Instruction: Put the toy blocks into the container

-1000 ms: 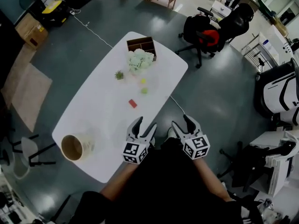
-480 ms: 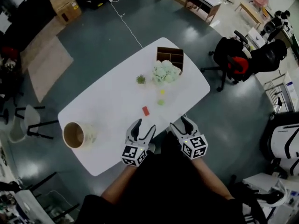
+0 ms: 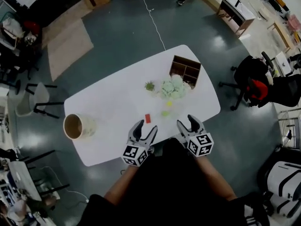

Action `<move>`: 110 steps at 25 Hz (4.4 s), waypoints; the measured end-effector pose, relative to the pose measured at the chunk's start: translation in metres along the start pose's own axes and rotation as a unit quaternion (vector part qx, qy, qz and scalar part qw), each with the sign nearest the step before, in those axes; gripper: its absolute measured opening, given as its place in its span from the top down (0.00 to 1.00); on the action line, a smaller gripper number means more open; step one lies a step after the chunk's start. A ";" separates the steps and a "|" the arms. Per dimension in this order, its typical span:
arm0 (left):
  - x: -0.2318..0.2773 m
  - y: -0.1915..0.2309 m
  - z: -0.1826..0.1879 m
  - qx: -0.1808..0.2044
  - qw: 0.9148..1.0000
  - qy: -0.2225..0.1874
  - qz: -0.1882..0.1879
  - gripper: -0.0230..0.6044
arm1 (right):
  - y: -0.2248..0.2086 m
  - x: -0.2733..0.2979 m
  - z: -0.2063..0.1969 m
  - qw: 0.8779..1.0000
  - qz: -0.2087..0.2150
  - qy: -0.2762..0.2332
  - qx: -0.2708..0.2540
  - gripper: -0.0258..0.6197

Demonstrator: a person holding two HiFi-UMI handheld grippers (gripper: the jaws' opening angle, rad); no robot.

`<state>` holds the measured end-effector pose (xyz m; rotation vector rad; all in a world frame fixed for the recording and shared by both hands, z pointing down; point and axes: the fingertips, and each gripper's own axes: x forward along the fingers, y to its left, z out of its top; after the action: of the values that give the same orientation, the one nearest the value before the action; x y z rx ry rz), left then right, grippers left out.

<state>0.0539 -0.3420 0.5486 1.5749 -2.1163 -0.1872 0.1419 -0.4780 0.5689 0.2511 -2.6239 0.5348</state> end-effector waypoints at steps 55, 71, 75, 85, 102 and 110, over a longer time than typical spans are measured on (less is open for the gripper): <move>-0.046 0.018 -0.046 -0.078 0.956 -0.060 0.277 0.55 | -0.090 0.217 -0.162 0.945 0.084 0.227 -0.221 0.77; -0.105 0.052 -0.020 -0.053 0.956 -0.121 0.261 0.55 | 0.013 0.190 -0.121 0.943 0.144 0.184 -0.239 0.77; -0.132 0.063 -0.018 -0.041 0.960 -0.125 0.249 0.55 | 0.050 0.186 -0.121 0.942 0.147 0.177 -0.243 0.77; -0.214 0.098 -0.021 -0.044 0.958 -0.142 0.247 0.55 | 0.149 0.179 -0.127 0.942 0.139 0.171 -0.253 0.77; -0.387 0.157 -0.048 -0.055 0.935 -0.179 0.301 0.55 | 0.382 0.183 -0.156 0.920 0.223 0.154 -0.283 0.77; -0.425 0.175 -0.058 -0.077 0.916 -0.201 0.337 0.55 | 0.460 0.191 -0.137 0.907 0.273 0.132 -0.292 0.77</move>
<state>0.0204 0.1201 0.5389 0.6786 -2.7483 -0.4507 -0.0930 -0.0209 0.6196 -0.7093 -2.4234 -0.0754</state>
